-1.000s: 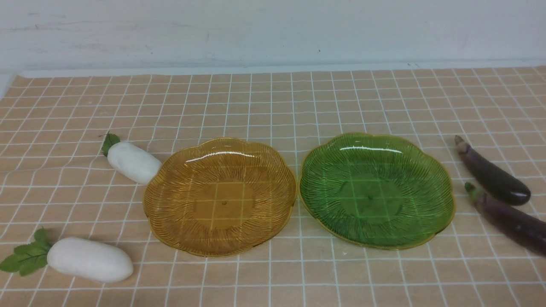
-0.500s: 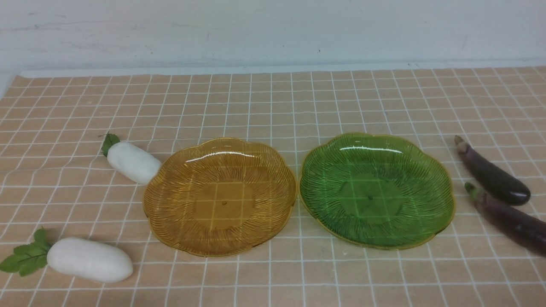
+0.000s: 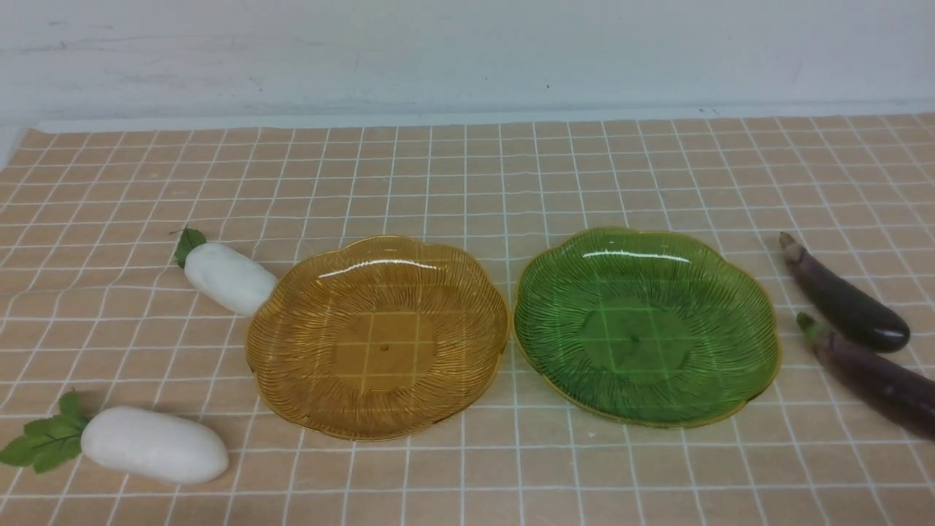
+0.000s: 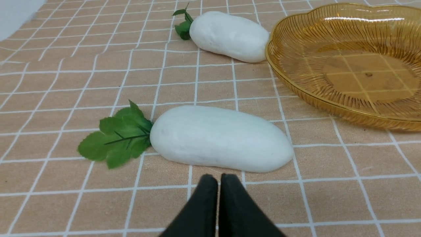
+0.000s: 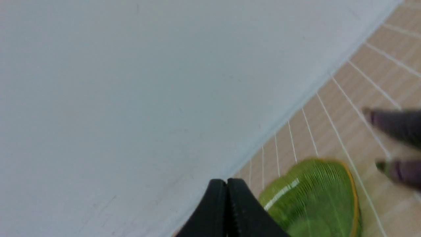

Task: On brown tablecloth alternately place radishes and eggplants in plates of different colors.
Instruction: 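Put the eggplants into the green plate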

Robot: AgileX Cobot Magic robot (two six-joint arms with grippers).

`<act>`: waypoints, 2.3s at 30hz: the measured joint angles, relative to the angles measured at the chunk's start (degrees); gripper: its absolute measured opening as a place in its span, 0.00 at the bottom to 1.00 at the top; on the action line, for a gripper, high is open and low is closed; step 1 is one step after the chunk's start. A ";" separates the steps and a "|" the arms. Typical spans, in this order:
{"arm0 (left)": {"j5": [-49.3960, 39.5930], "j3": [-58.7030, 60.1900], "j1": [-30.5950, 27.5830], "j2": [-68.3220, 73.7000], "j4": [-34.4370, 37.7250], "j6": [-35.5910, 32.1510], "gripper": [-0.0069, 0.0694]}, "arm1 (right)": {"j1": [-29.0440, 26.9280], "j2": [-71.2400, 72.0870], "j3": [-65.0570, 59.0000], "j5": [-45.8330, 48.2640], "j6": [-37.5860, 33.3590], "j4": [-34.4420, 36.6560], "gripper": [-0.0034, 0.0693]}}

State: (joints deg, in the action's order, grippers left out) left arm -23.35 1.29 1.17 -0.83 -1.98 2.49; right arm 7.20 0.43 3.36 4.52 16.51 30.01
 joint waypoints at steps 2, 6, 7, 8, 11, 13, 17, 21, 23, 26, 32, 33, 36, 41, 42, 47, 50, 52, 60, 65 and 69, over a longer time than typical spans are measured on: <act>0.00 0.00 0.00 0.00 0.00 0.00 0.09 | 0.00 -0.99 3.94 0.05 -3.43 -1.26 0.03; 0.00 0.00 0.00 0.00 0.00 0.00 0.09 | 0.00 -8.51 15.40 7.06 -10.69 -4.98 0.03; 0.00 0.00 0.00 0.00 0.00 0.00 0.09 | 0.00 -11.54 18.24 10.77 -11.79 -6.06 0.03; 0.00 0.00 0.00 0.00 0.00 0.00 0.09 | 0.00 -14.89 20.88 15.06 -12.41 -7.18 0.03; 0.00 0.00 0.00 0.00 0.00 0.00 0.09 | 0.00 -25.11 26.46 27.85 -12.93 -10.38 0.03; 0.00 0.00 0.00 0.00 0.00 0.00 0.09 | 0.00 -32.81 28.86 34.90 -12.29 -12.77 0.03; 0.00 0.00 0.00 0.00 0.00 0.00 0.09 | 0.00 -48.93 31.54 43.15 -7.97 -18.23 0.03; 0.00 0.00 0.00 0.00 0.00 0.00 0.09 | -0.23 -63.66 37.98 45.03 -6.72 -24.41 0.03; 0.00 0.00 0.00 0.00 0.00 0.00 0.09 | -1.33 -68.72 40.81 45.99 -6.42 -25.72 0.03; 0.00 0.00 0.00 0.00 0.00 0.00 0.09 | -5.77 -77.63 47.94 47.79 -6.02 -27.62 0.03; 0.00 0.00 0.00 0.00 0.00 0.00 0.09 | -10.91 -90.12 58.18 53.60 -12.13 -32.64 0.06; 0.00 0.00 0.00 0.00 0.00 0.00 0.09 | -10.81 -92.09 59.11 54.28 -15.10 -34.09 0.08; 0.00 0.00 0.00 0.00 0.00 0.00 0.09 | -10.00 -94.78 59.68 54.91 -19.05 -37.10 0.18; 0.00 0.00 0.00 0.00 0.00 0.00 0.09 | -9.11 -97.19 59.80 51.97 -22.30 -39.60 0.45; 0.00 0.00 0.00 0.00 0.00 0.00 0.09 | -9.11 -97.86 59.80 50.59 -23.33 -39.80 0.54; 0.00 0.00 0.00 0.00 0.00 0.00 0.09 | -9.11 -101.17 59.81 47.52 -26.22 -39.92 0.82; 0.00 0.00 0.00 0.00 0.00 0.00 0.09 | -9.11 -102.96 59.88 47.33 -27.06 -40.13 0.88; 0.00 0.00 0.00 0.00 0.00 0.00 0.09 | -9.11 -103.90 59.92 47.26 -27.63 -40.32 0.90; 0.00 0.00 0.00 0.00 0.00 0.00 0.09 | -9.11 -108.04 60.62 50.70 -29.08 -40.71 0.72; 0.00 0.00 0.00 0.00 0.00 0.00 0.09 | -9.11 -105.87 66.54 62.54 -28.55 -38.78 0.59; 0.00 0.00 0.00 0.00 0.00 0.00 0.09 | -9.05 -101.42 72.90 64.71 -27.82 -30.01 0.59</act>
State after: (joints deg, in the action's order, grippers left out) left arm -23.35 1.29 1.17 -0.83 -1.98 2.49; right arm -1.85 -101.00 76.26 69.23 -11.31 0.00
